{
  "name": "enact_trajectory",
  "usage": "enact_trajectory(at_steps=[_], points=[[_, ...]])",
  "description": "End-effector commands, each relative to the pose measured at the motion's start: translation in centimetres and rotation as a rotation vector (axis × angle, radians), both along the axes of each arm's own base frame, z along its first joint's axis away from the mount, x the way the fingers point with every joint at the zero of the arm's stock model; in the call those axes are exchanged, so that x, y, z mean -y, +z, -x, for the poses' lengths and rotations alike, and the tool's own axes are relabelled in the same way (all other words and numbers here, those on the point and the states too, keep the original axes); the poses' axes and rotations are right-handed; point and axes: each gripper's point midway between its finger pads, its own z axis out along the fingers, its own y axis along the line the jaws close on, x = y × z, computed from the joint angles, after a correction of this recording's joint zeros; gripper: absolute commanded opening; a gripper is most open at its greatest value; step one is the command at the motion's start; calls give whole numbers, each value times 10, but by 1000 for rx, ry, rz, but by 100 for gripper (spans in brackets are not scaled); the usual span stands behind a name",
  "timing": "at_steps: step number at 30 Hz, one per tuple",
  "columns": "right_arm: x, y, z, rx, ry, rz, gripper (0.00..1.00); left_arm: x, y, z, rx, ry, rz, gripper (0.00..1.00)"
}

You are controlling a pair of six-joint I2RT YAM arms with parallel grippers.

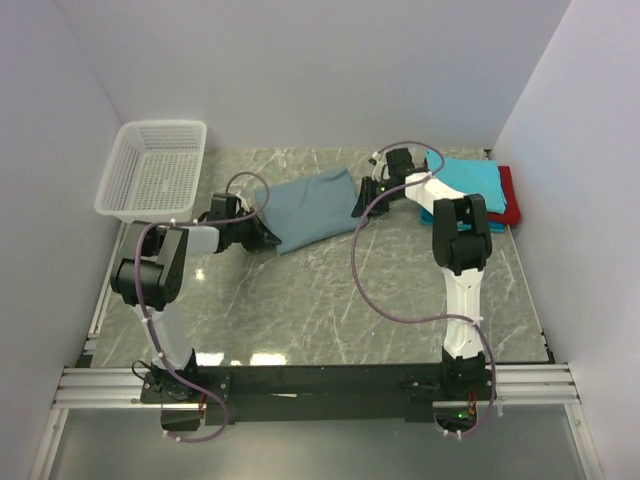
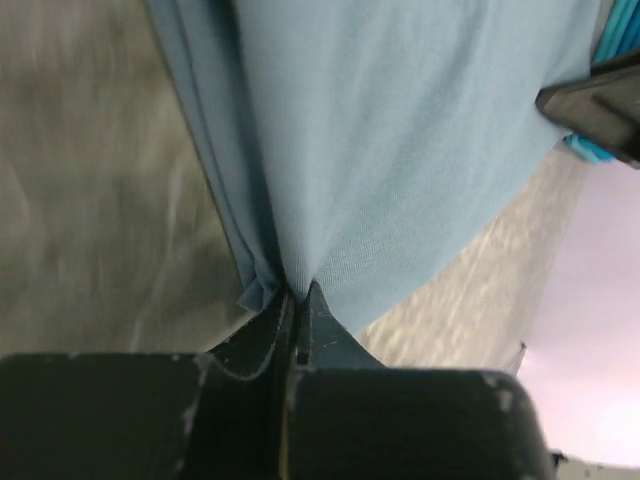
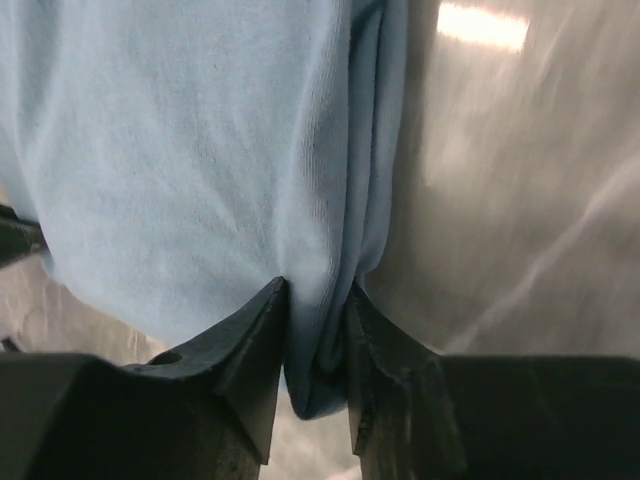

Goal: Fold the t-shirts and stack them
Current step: Fold the tshirt

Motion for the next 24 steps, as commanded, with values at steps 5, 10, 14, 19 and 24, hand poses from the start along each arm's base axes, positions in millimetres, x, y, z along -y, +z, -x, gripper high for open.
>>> enact_trajectory(at_steps=[5, 10, 14, 19, 24], points=[[7, -10, 83, -115, 31, 27, 32, -2, 6, 62, -29, -19, 64, 1], [23, -4, 119, -82, 55, 94, 45, -14, 5, 100, -71, 26, 42, 18], [41, 22, 126, 20, 70, 176, 54, -32, 35, 106, 1, 92, -33, 39], [37, 51, 106, 136, 124, 167, 66, -46, 94, 102, 181, 129, -78, 57], [18, 70, 69, 226, 197, 109, 64, -26, 126, 96, 286, -4, -18, 50]])
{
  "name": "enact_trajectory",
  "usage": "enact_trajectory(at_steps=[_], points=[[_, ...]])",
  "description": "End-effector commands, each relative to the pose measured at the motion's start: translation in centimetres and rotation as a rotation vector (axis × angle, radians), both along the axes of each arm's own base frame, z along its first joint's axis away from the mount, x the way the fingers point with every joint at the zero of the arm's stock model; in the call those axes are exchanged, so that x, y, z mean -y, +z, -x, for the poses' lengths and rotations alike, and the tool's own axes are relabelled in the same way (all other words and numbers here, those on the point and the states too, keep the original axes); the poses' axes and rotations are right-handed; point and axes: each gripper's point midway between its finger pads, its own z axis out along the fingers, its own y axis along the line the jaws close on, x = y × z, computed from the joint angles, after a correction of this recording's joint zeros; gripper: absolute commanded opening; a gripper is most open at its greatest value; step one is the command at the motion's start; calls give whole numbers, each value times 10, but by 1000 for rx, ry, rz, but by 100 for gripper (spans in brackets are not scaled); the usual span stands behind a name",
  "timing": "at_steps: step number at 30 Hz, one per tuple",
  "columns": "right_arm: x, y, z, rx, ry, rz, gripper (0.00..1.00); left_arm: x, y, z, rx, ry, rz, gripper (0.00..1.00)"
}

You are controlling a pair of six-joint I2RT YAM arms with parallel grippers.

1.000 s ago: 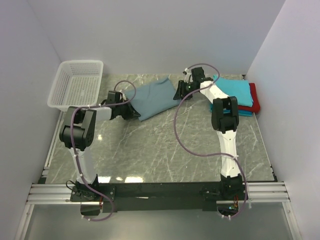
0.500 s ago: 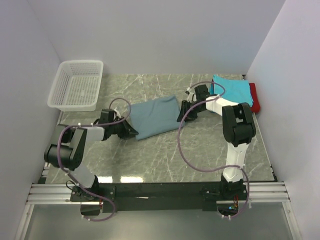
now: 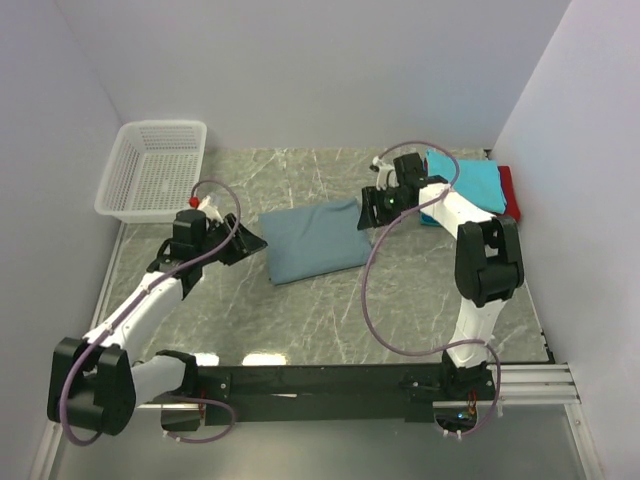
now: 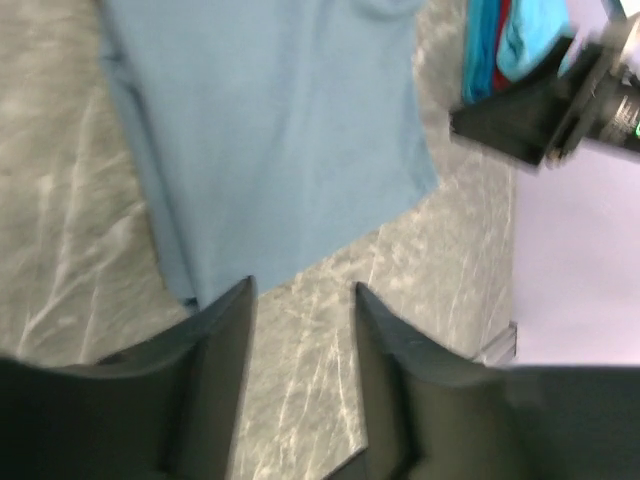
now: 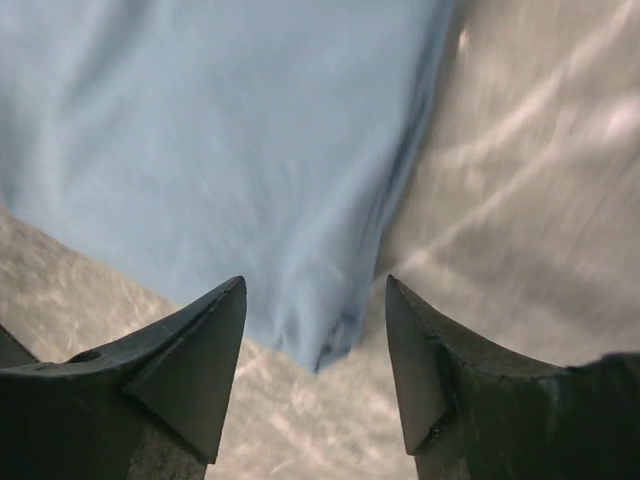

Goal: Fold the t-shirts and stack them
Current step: Fold the tshirt

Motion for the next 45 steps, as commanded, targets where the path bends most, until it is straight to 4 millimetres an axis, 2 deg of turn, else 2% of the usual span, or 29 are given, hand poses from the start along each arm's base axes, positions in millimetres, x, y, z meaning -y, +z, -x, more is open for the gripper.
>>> enact_trajectory(at_steps=[1, 2, 3, 4, 5, 6, 7, 8, 9, 10, 11, 12, 13, 14, 15, 20, 23, 29, 32, 37, 39, 40, 41, 42, 43, 44, 45], points=[[-12, 27, -31, 134, 93, -44, 59, 23, 19, -3, 57, -152, 33, 46], [-17, 28, -35, 145, 121, -62, 54, 33, 21, -2, 60, -194, 48, 41], [-22, 39, -43, 185, 153, -78, 47, 41, 19, -8, 44, -213, 49, 32], [-29, 46, -45, 190, 181, -117, 32, 49, 23, -13, 69, -232, 50, 28], [-33, 39, -45, 158, 195, -132, 27, 61, 19, -11, 62, -263, 44, 25], [-39, 50, -54, 181, 208, -152, 23, 68, 9, -17, 33, -275, 37, 18], [-43, 50, -58, 173, 209, -164, 16, 73, 2, -18, 14, -288, 32, 15], [-45, 38, -58, 127, 210, -170, 15, 83, -16, -17, -32, -315, 27, 13], [-50, 43, -67, 134, 204, -180, 15, 86, -22, -18, -50, -321, 24, 10], [-51, 40, -71, 119, 190, -178, 11, 89, -31, -17, -70, -329, 20, 9], [-51, 23, -71, 66, 178, -168, 10, 93, -45, -15, -100, -342, 15, 8], [-51, 25, -79, 62, 154, -167, 8, 93, -53, -13, -121, -339, 14, 7], [-51, 19, -81, 46, 141, -158, 8, 93, -60, -11, -136, -341, 13, 7], [-49, 5, -82, 10, 120, -136, 8, 93, -65, -10, -146, -341, 9, 7], [-49, 2, -86, 0, 102, -131, 7, 92, -76, -8, -166, -336, 3, 6], [-46, -22, -99, -35, 15, -64, 9, 90, -96, -2, -206, -338, -3, 6], [-43, -21, -121, -10, -77, -36, 11, 89, -108, 1, -234, -336, -8, 6], [-54, -11, -143, 11, -137, -109, 13, 85, -125, 6, -275, -340, -34, 6], [-58, -10, -150, 20, -157, -128, 14, 84, -129, 7, -282, -341, -41, 5], [-44, -24, -162, 26, -214, -64, 18, 86, -127, 4, -272, -342, -36, 7], [-37, -24, -164, 40, -216, -46, 18, 87, -118, 1, -244, -347, -31, 13], [-32, -15, -166, 61, -219, -39, 18, 87, -113, -2, -227, -345, -37, 17], [-27, -13, -165, 81, -205, -24, 19, 88, -97, -9, -174, -347, -42, 21], [-23, -7, -166, 101, -205, -12, 20, 85, -92, -13, -164, -328, -67, 28], [-15, 13, -168, 146, -208, -11, 22, 83, -85, -16, -141, -322, -81, 31], [-12, 16, -164, 149, -200, -3, 24, 83, -65, -25, -75, -319, -96, 34], [-8, 23, -163, 172, -177, 9, 34, 81, -56, -29, -52, -310, -109, 37]])
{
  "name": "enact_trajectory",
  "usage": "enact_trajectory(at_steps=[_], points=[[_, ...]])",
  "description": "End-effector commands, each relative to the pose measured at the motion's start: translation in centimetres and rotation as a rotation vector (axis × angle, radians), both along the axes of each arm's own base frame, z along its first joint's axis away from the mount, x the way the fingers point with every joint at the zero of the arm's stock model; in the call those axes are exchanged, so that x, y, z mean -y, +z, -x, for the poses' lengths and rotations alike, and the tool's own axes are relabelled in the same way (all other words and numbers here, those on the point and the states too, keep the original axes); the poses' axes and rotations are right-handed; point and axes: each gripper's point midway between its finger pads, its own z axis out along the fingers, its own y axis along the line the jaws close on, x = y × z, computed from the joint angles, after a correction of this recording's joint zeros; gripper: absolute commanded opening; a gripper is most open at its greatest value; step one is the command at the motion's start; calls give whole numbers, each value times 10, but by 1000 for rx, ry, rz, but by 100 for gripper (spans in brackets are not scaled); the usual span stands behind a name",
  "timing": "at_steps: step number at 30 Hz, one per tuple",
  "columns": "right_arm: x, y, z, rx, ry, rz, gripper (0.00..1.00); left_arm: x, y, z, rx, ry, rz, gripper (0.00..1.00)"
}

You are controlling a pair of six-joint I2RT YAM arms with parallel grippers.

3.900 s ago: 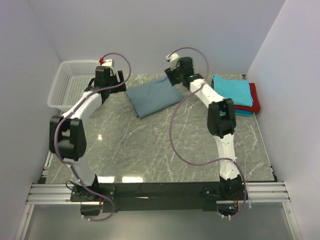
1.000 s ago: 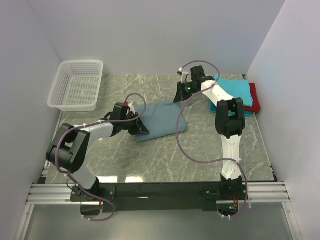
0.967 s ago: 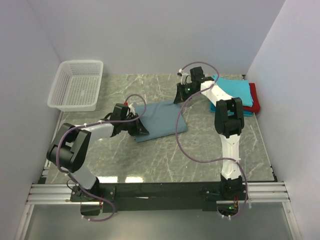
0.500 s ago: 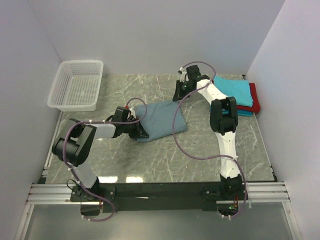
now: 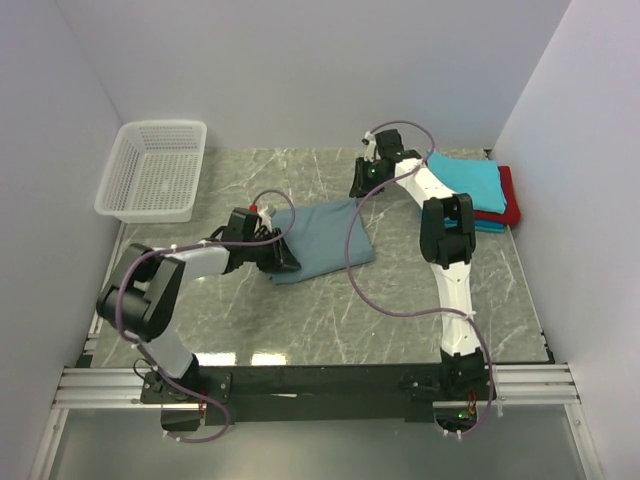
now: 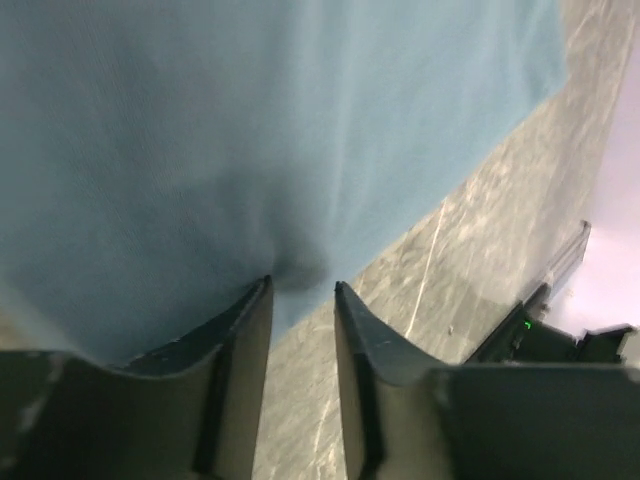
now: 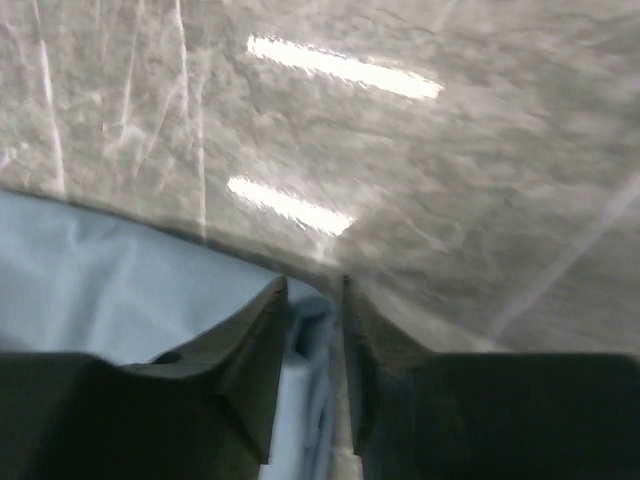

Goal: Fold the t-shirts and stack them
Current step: Fold the tshirt

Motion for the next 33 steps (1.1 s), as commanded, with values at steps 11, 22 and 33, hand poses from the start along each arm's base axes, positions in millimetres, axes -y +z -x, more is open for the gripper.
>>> enact_trajectory(at_steps=[11, 22, 33], points=[[15, 55, 61, 10, 158, -84, 68, -66, 158, -55, 539, 172, -296, 67], [19, 1, 78, -127, 108, -56, 72, -122, 175, -32, 704, 249, -392, 96], [-7, -33, 87, -215, 112, -14, 72, -127, 183, -26, 736, 233, -419, 93]])
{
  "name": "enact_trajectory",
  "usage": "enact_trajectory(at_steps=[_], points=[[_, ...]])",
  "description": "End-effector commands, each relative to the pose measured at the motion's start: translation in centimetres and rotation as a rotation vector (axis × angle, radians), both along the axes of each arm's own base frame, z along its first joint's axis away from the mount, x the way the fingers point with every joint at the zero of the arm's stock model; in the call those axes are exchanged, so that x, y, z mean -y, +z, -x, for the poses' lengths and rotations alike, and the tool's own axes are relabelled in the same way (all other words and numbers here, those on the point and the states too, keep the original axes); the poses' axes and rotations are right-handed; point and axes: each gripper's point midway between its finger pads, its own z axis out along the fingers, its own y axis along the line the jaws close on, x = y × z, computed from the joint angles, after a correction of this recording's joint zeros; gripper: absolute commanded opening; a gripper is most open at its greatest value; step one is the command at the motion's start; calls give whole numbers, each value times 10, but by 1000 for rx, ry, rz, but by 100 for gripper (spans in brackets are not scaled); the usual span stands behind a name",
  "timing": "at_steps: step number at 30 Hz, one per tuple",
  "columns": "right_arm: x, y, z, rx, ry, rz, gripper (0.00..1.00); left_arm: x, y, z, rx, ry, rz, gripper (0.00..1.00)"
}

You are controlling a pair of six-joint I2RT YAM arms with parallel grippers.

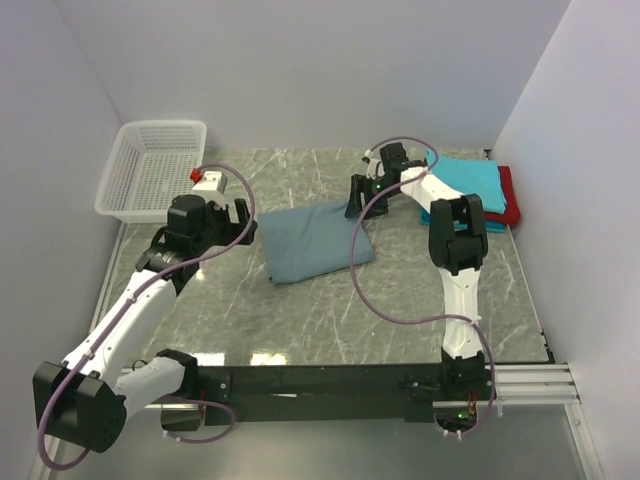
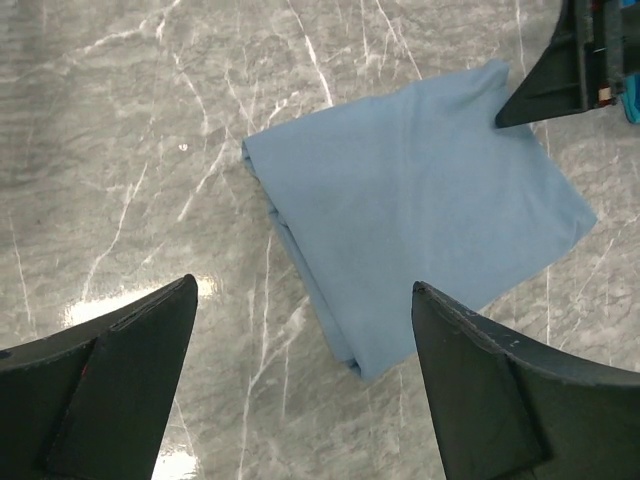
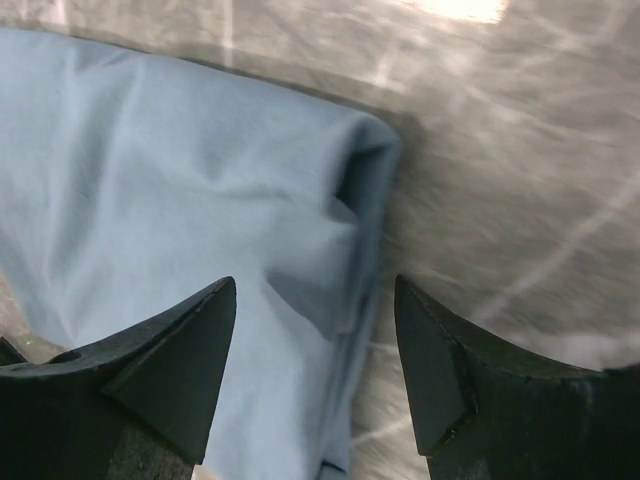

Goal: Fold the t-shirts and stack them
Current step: Fold the tshirt, then neatly place the folded tshirt to the corner

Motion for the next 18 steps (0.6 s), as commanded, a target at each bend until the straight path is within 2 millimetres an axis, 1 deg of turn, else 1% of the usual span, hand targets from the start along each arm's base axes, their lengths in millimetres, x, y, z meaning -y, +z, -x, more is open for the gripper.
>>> enact_trajectory(at_steps=[1, 5, 6, 9, 12, 13, 14, 15, 16, 18], points=[[-16, -25, 15, -78, 11, 25, 72, -3, 21, 0, 82, -1, -7, 93], [-33, -34, 28, -126, 38, 10, 70, -1, 22, 2, 88, -15, 0, 93], [-37, -39, 33, -141, 45, 15, 70, -2, 22, 2, 88, -14, -1, 93], [-36, -45, 34, -155, 29, 30, 66, 0, 22, 3, 87, -21, 2, 92], [-37, -46, 34, -165, 14, 26, 60, 0, 24, 3, 96, -25, 8, 92], [-38, -45, 33, -168, 10, 20, 57, 1, 25, 4, 100, -29, 9, 92], [-39, -44, 33, -169, 14, 15, 50, 1, 24, 5, 99, -32, 10, 92], [-40, -44, 32, -172, 15, 5, 45, 3, 24, 5, 100, -39, 13, 92], [-41, -43, 32, -174, 15, 0, 35, 3, 24, 5, 98, -41, 14, 92], [-46, -40, 31, -175, 26, -20, 26, 4, 23, 5, 95, -45, 15, 92]])
